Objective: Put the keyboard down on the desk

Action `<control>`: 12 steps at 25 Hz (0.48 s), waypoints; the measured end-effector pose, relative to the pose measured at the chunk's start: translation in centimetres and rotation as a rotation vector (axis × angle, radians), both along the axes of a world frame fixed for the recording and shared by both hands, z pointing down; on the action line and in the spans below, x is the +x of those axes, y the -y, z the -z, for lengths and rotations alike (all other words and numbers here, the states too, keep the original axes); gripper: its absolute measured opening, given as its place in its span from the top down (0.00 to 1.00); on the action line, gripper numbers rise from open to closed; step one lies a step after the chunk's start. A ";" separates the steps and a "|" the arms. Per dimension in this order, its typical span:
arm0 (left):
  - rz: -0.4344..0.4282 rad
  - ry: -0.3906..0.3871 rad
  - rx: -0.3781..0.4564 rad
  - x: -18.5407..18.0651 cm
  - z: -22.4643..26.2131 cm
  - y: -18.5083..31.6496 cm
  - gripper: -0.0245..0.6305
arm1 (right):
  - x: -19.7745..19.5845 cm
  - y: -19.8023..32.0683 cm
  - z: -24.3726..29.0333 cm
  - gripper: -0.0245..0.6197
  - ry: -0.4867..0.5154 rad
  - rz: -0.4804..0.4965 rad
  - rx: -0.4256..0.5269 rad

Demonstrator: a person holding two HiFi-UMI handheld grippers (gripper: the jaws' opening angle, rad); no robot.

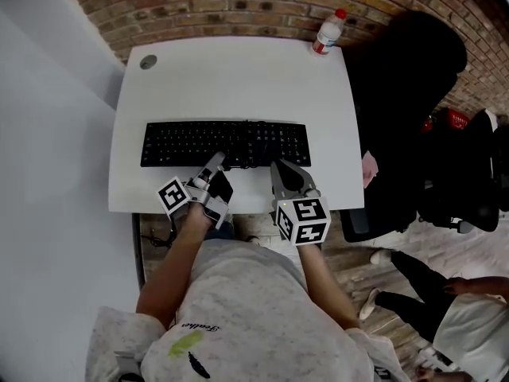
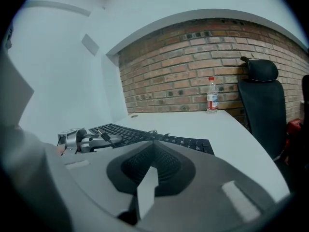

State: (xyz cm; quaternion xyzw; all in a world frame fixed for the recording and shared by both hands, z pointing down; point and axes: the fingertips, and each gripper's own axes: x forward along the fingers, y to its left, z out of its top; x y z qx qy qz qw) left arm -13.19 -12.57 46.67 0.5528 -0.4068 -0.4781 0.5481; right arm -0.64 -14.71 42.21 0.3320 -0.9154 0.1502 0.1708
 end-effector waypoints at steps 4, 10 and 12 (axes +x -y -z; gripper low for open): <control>-0.017 -0.011 -0.030 -1.0 0.2 1.7 0.85 | -0.9 1.6 0.5 0.94 -0.024 -0.021 -0.022; -0.012 -0.035 -0.065 -1.4 -1.0 2.7 0.84 | -1.0 2.7 -0.2 0.95 -0.025 -0.037 -0.040; -0.013 -0.042 -0.073 -1.5 -1.0 2.8 0.84 | -1.1 2.8 -0.4 0.95 -0.025 -0.041 -0.047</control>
